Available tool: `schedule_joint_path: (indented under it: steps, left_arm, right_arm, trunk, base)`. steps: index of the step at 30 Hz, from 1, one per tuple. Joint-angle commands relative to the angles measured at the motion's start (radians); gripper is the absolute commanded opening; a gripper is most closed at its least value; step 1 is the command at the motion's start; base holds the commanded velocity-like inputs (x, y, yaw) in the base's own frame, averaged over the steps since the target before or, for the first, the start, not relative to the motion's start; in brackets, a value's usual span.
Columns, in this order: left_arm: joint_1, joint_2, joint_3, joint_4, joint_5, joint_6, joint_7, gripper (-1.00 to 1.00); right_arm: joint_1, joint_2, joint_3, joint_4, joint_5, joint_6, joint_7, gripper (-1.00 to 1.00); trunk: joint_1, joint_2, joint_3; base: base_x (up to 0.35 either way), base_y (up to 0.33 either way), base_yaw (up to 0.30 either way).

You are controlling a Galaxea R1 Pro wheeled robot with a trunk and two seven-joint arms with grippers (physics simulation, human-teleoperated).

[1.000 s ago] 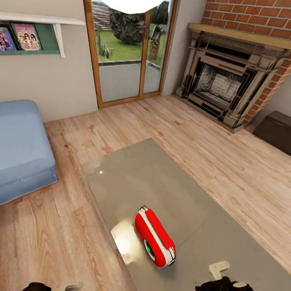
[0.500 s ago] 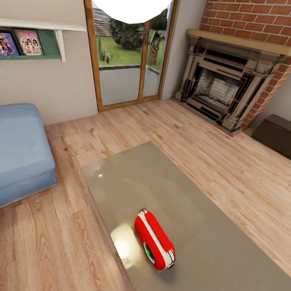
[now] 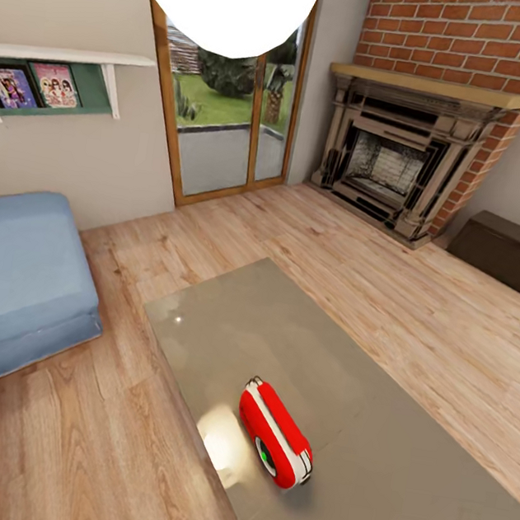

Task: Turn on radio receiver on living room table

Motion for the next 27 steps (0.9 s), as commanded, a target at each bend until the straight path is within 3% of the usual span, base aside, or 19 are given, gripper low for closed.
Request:
schedule_joint_path:
  steps: [1, 6, 12, 17, 27]
  left_arm:
    - [0.001, 0.0, 0.0, 0.0, 0.0, -0.004, 0.0, -1.0]
    - [0.013, -0.012, 0.0, 0.0, 0.0, -0.015, 0.001, -1.0]
    - [0.033, -0.02, 0.0, 0.0, -0.001, -0.018, 0.001, -1.0]
    - [0.041, -0.022, 0.0, 0.0, -0.001, -0.034, 0.001, -1.0]
    - [0.046, -0.024, 0.0, 0.0, -0.001, -0.038, 0.001, -1.0]
  right_arm:
    - [0.0, 0.0, 0.0, 0.011, 0.0, -0.013, -0.007, 1.0]
    - [0.0, 0.0, 0.0, 0.069, 0.0, -0.067, -0.052, 1.0]
    - [0.001, 0.003, 0.0, 0.076, 0.001, -0.074, -0.058, 1.0]
    - [0.003, 0.029, 0.0, 0.077, 0.0, -0.076, -0.058, 1.0]
    - [0.003, 0.032, 0.0, 0.077, -0.001, -0.076, -0.058, 1.0]
  trunk:
    - [0.0, 0.0, 0.002]
    - [0.0, 0.0, 0.01]
    - [0.0, 0.0, 0.019]
    - [0.0, 0.0, 0.027]
    - [0.0, 0.0, 0.043]
  base:
    - [0.0, 0.0, 0.0]
    - [0.0, 0.0, 0.0]
    - [0.0, 0.0, 0.0]
    - [0.0, 0.0, 0.0]
    - [0.0, 0.0, 0.0]
